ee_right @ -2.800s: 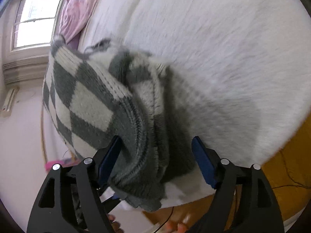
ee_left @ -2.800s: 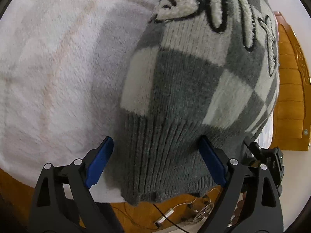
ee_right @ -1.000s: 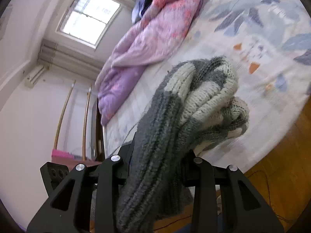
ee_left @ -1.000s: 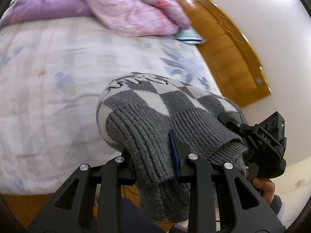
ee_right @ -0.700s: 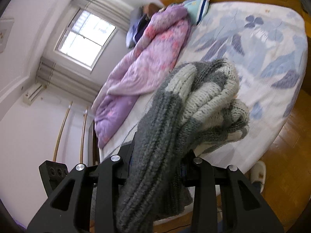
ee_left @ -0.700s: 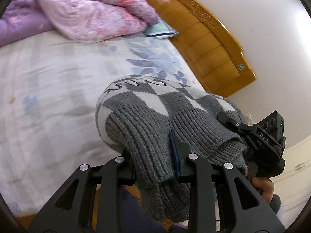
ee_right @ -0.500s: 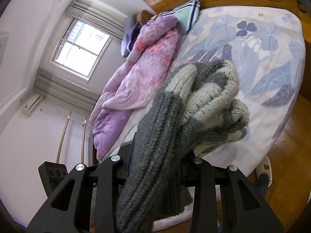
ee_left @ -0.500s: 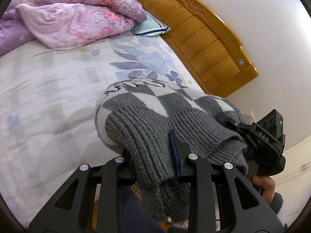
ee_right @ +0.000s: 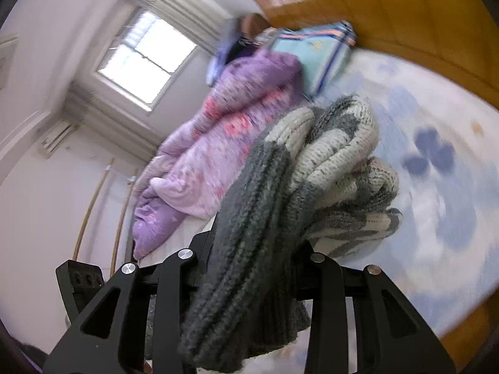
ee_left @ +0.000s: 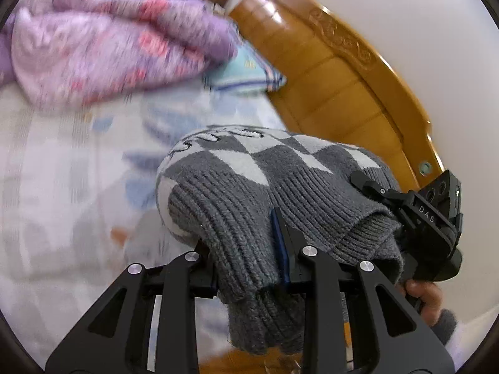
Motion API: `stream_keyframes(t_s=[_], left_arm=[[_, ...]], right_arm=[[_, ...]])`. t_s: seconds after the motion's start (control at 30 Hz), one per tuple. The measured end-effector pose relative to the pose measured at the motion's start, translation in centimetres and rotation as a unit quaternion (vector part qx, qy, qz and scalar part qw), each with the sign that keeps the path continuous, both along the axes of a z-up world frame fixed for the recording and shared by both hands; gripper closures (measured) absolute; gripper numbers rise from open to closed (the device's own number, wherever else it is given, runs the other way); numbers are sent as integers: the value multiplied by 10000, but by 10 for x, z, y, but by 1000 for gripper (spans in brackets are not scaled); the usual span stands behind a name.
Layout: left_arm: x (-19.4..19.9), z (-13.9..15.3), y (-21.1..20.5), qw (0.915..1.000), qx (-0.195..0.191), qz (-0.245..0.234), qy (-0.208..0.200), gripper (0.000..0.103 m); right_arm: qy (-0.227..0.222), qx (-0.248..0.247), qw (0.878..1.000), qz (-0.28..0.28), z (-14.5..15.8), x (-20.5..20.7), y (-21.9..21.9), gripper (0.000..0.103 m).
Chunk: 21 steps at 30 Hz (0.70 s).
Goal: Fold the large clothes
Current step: 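Lower the folded bundle onto the bed and open both grippers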
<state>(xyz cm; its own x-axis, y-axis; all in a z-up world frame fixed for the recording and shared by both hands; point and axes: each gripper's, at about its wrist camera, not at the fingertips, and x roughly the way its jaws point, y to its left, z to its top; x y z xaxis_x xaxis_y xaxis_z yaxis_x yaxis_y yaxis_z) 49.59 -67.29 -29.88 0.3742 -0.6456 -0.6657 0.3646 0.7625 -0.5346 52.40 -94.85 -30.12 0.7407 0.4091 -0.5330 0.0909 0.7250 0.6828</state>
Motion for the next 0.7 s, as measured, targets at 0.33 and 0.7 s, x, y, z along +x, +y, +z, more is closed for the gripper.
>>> stream_keyframes(t_s=[0.33, 0.7], left_arm=[[-7, -195, -98, 9850, 1531, -610, 516, 74], [-35, -258, -92, 9672, 1902, -1278, 1097, 65]], right_arm=[[2942, -458, 9539, -373, -220, 35, -57, 66], [3736, -1844, 9071, -591, -272, -9, -53, 39]])
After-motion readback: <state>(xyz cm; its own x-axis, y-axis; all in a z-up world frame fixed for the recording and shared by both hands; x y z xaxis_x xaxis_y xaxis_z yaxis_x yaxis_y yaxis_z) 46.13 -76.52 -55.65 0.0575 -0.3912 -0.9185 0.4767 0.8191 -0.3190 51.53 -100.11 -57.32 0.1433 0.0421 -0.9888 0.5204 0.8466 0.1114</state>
